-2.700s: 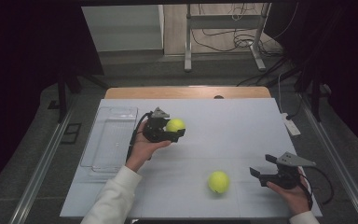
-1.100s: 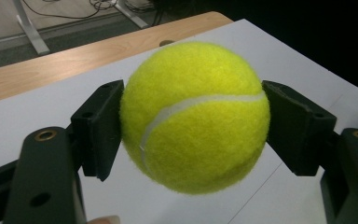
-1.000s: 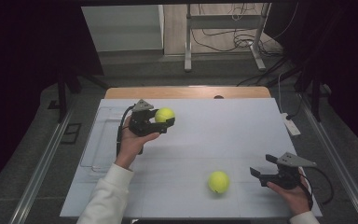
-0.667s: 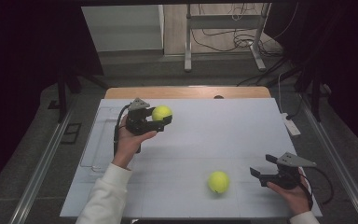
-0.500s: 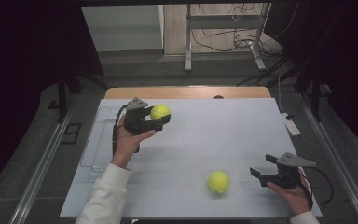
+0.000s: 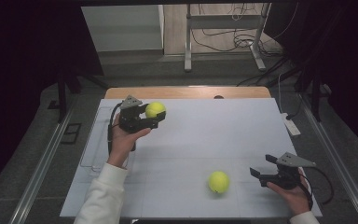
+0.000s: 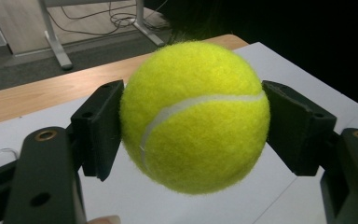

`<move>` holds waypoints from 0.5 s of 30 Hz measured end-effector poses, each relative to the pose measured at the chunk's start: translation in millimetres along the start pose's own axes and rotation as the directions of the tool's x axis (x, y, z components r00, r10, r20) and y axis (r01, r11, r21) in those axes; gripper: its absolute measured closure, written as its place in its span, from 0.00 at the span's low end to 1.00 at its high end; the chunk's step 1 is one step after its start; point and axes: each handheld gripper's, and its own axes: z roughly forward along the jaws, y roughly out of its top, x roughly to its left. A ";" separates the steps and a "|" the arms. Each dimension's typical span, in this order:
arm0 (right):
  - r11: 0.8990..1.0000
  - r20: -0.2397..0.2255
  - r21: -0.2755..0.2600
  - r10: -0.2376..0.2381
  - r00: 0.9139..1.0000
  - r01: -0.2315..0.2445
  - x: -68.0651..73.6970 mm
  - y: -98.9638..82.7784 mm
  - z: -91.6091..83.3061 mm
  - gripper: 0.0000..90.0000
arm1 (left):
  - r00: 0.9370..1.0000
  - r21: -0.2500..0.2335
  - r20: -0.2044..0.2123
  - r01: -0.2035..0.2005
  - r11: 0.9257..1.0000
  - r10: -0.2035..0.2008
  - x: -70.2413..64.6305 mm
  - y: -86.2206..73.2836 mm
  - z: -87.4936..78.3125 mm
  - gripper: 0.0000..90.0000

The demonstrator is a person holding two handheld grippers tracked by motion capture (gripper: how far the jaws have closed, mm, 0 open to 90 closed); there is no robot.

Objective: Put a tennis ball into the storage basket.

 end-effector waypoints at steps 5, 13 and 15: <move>1.000 0.001 0.000 0.000 1.000 0.000 0.0 0.0 -0.1 0.14 | 1.000 -0.006 -0.011 0.007 1.000 -0.007 4.1 0.1 -2.5 0.30; 1.000 0.001 -0.001 -0.001 1.000 0.001 0.0 0.1 -0.1 0.14 | 0.999 -0.011 -0.028 0.016 1.000 -0.016 9.3 -0.4 -5.0 0.30; 1.000 0.001 -0.001 -0.001 1.000 0.001 0.0 0.1 -0.2 0.14 | 0.999 -0.011 -0.034 0.018 1.000 -0.019 11.1 -0.7 -5.6 0.30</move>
